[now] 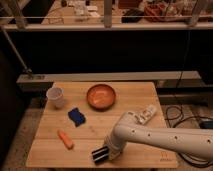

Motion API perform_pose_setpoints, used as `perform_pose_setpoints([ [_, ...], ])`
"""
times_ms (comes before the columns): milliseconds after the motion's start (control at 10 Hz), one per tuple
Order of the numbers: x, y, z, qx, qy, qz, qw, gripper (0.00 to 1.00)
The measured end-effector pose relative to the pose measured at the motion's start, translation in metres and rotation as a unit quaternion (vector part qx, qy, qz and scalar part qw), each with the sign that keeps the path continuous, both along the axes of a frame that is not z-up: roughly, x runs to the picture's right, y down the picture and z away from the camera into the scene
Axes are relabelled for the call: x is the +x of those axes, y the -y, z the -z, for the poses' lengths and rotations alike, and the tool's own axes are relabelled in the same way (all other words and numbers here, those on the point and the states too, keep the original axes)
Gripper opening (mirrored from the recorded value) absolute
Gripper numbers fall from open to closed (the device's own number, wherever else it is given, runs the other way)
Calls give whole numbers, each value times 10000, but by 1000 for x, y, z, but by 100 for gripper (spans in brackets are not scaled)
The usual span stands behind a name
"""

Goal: Place the eraser on the white sponge

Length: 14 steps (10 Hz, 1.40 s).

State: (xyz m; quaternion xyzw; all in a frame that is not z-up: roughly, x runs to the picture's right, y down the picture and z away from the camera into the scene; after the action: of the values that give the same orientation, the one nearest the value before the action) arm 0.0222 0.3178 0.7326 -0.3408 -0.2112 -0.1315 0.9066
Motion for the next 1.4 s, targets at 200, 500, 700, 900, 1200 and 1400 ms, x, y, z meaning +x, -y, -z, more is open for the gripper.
perform_pose_setpoints([
  [200,-1,9,6,13,-1,-11,10000,1],
  [500,-8,18,8,20,63,4,10000,1],
  [700,-10,23,11,17,90,0,10000,1],
  [900,-15,28,11,13,150,25,9999,1],
  [1200,-17,34,12,3,184,17,9998,1],
  [1400,-21,38,10,-5,223,22,9997,1],
])
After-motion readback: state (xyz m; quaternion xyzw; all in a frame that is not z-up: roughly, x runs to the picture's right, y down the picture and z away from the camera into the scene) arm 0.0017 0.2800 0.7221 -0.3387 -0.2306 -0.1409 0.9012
